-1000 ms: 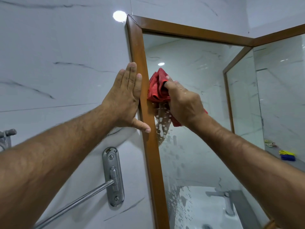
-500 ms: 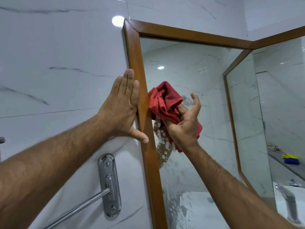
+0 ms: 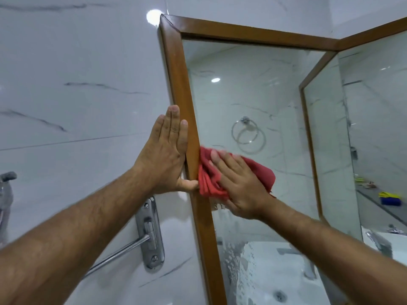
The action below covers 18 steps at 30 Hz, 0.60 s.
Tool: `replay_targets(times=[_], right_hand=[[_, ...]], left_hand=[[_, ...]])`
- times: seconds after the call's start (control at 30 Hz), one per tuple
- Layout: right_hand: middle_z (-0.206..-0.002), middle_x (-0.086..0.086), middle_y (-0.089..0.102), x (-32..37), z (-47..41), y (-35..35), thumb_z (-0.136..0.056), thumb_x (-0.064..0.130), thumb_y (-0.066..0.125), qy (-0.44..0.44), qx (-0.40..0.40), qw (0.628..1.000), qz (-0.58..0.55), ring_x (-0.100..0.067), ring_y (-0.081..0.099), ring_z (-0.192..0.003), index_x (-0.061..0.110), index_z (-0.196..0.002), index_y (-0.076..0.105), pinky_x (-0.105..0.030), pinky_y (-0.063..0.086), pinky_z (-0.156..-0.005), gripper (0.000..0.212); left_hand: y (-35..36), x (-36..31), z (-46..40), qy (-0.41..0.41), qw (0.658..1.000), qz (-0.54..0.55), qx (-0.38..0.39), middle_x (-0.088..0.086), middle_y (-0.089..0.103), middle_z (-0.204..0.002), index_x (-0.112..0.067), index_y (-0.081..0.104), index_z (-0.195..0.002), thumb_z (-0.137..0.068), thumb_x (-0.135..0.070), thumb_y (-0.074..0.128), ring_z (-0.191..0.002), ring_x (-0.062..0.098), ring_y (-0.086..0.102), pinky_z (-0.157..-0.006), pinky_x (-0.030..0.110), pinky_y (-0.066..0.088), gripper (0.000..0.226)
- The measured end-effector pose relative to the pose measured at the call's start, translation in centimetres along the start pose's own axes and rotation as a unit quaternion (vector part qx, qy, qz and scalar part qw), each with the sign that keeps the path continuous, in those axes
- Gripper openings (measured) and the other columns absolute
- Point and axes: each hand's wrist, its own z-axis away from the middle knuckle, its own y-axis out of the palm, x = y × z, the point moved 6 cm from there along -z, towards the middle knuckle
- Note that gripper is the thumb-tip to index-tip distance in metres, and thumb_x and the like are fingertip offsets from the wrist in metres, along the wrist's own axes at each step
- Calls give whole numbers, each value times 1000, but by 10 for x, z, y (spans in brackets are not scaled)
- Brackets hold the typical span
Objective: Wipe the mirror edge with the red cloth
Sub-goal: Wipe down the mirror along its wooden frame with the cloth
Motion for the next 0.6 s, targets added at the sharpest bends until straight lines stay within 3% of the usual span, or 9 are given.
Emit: replay_targets(times=[0.1, 0.17, 0.23, 0.3, 0.37, 0.43, 0.53, 0.6], right_hand=[[-169, -10, 13, -16, 37, -2, -99, 22, 55, -156, 110, 978, 84, -32, 7, -156, 14, -160, 20, -49, 10, -127, 71], [-168, -10, 13, -31, 30, -10, -97, 12, 56, -177, 120, 972, 98, -31, 5, -156, 15, -161, 20, -46, 5, -127, 73], [-167, -13, 14, -36, 12, -18, -100, 13, 52, -98, 75, 990, 63, -32, 5, -156, 11, -159, 21, -46, 4, -127, 67], [-166, -16, 16, -36, -1, -15, -101, 21, 54, 45, 18, 999, 17, -33, 4, -156, 5, -158, 22, -47, 3, -127, 67], [-167, -17, 16, -27, -4, -7, -99, 23, 57, 177, -50, 982, -34, -30, 3, -156, 4, -159, 21, -46, 1, -127, 72], [-168, -14, 16, -11, 2, 3, -100, 26, 52, 234, -101, 965, -62, -26, 5, -157, 8, -160, 19, -45, 3, -127, 71], [-167, -15, 19, 28, 47, 25, -103, 40, 42, 97, -74, 992, -33, -33, 17, -155, 5, -157, 27, -52, 14, -125, 67], [-167, -14, 20, 43, 93, 37, -102, 34, 40, -39, -15, 999, 9, -35, 24, -152, 6, -157, 29, -53, 19, -124, 63]], left_hand=[[6, -5, 8, -1, 1000, 5, 5, 36, -41, -145, 8, -36, -138, -74, -88, 13, -141, 46, -34, -121, 57, -1, 125], [8, -10, 12, -1, 1000, 13, 1, 37, -38, -147, 7, -36, -138, -80, -80, 21, -141, 46, -32, -121, 57, -2, 119], [9, -17, 18, 1, 1000, 21, 4, 37, -39, -146, 7, -37, -136, -79, -77, 22, -141, 47, -32, -121, 57, -2, 118], [13, -26, 26, 2, 1000, 16, 20, 36, -45, -141, 8, -41, -134, -74, -83, 21, -139, 48, -35, -121, 58, -2, 125], [19, -35, 34, -11, 999, 7, 35, 37, -46, -141, 9, -38, -136, -68, -91, 22, -138, 49, -37, -120, 59, -3, 135], [27, -46, 42, -28, 999, 18, 40, 37, -44, -143, 10, -36, -137, -66, -92, 26, -137, 48, -38, -120, 59, -4, 139], [43, -68, 61, -42, 996, 55, 48, 35, -45, -144, 7, -38, -137, -69, -85, 32, -138, 45, -40, -121, 57, -8, 134], [54, -83, 78, -56, 994, 81, 47, 34, -41, -147, 6, -31, -142, -76, -75, 33, -140, 43, -38, -122, 56, -9, 123]])
